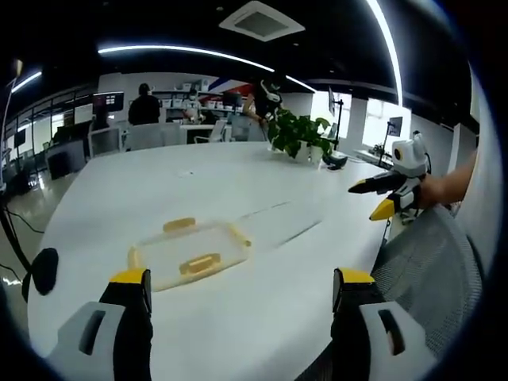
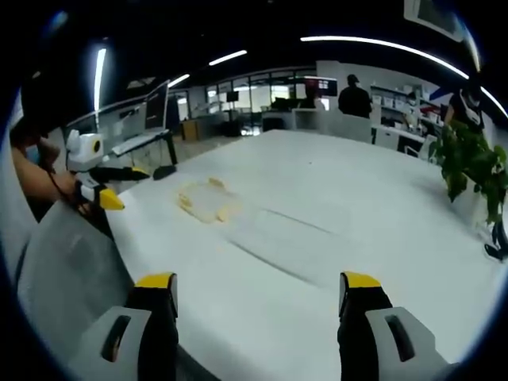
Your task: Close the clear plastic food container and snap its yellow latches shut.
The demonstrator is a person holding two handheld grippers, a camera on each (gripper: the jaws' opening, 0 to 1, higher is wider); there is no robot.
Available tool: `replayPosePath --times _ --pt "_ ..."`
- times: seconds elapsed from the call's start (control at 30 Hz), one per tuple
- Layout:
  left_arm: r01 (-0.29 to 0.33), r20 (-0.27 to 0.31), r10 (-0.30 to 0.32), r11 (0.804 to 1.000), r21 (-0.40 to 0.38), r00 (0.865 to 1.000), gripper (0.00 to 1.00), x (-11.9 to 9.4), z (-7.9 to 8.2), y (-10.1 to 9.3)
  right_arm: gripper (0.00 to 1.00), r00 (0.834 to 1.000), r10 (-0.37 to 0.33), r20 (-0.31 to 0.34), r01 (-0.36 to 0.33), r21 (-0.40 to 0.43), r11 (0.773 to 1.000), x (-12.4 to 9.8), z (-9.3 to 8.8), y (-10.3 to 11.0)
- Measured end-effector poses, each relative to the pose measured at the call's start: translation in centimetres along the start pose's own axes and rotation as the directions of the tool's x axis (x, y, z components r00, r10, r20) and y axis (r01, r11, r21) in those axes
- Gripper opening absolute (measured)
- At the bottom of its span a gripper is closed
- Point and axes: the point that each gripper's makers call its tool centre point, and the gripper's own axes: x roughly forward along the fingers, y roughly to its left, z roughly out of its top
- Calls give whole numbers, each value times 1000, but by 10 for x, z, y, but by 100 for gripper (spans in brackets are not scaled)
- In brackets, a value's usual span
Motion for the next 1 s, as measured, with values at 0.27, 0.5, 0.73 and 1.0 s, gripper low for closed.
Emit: replayPosePath --times 0.27,0.5,0.73,1.0 --pt "-2 3 2 1000 -4 1000 95 0 1 0 84 1000 3 -3 -3 0 1000 0 0 1" --pt "2 0 -2 1000 -1 1000 95 0 0 -1 83 1000 -2 2 2 5 1000 -1 1 -1" --pt "7 -7 -7 1000 6 1000 95 0 0 -3 83 1000 0 1 0 -9 1000 -2 2 1" --pt "9 -3 -9 1000 1 1000 95 0 0 -2 83 1000 1 -3 -1 -21 1000 -1 2 2"
